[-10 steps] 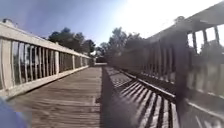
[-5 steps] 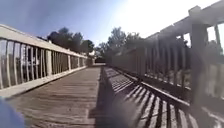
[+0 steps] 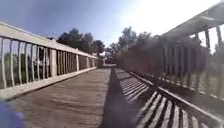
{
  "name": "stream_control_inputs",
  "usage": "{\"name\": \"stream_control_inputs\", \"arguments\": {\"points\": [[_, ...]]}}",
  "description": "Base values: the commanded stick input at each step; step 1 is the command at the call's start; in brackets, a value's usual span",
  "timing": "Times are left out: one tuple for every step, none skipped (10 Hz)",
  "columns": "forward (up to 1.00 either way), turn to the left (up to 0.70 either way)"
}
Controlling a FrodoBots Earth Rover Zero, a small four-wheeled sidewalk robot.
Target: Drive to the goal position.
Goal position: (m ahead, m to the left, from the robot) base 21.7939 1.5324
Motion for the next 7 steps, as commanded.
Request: {"name": "stream_control_inputs", "arguments": {"points": [[0.7, 0.0], [0.7, 0.0], [0.7, 0.0], [0.7, 0.0], [0.7, 0.0], [0.7, 0.0], [0.7, 0.0]]}}
